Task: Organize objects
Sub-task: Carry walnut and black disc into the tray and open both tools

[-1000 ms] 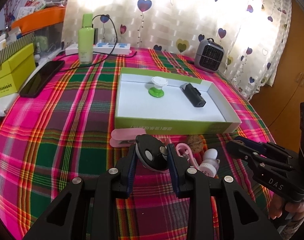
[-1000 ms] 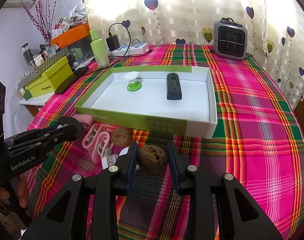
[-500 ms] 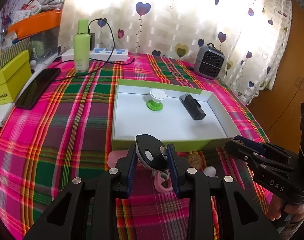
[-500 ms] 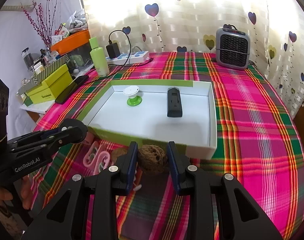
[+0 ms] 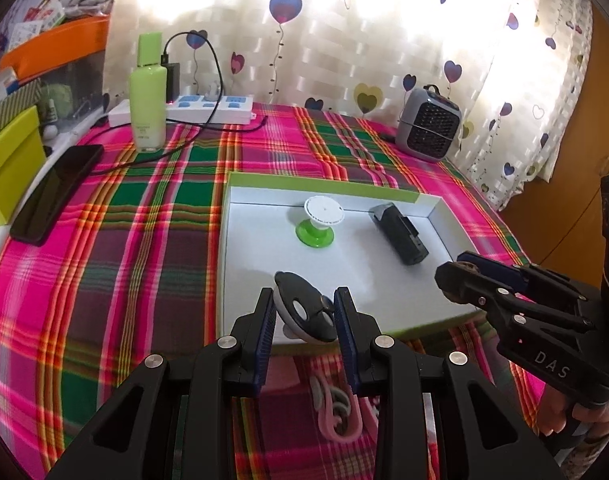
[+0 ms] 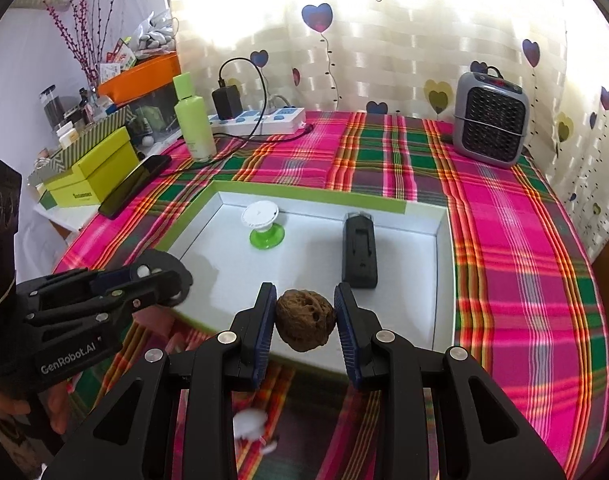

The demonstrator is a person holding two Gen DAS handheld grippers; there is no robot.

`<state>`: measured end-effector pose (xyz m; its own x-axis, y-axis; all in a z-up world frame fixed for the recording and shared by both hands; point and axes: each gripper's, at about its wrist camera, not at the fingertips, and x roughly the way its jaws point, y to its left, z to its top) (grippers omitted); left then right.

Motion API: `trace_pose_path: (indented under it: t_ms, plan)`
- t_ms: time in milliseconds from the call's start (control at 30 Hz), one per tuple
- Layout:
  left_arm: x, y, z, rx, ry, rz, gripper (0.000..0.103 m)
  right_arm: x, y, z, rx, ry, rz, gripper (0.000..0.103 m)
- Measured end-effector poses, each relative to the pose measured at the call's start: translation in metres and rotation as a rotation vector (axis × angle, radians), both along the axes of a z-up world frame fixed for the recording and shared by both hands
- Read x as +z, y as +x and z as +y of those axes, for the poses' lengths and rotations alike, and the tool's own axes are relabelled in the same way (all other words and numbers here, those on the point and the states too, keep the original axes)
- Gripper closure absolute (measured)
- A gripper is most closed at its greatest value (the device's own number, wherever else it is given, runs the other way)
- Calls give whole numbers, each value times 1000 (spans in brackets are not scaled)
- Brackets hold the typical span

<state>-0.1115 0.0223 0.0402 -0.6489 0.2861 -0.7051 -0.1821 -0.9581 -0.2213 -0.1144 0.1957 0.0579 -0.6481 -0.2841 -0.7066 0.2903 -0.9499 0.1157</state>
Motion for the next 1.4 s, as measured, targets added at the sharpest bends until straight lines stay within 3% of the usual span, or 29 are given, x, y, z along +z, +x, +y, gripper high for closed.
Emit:
trace_pose_path:
  t_ms: [733, 1400]
  plan:
    - [-9, -26, -9, 9, 10, -36, 75, -16, -48, -2, -6, -1, -56, 72]
    - [-6, -35, -21, 36, 45, -40, 75, -26, -87, -19, 21, 58, -80, 72]
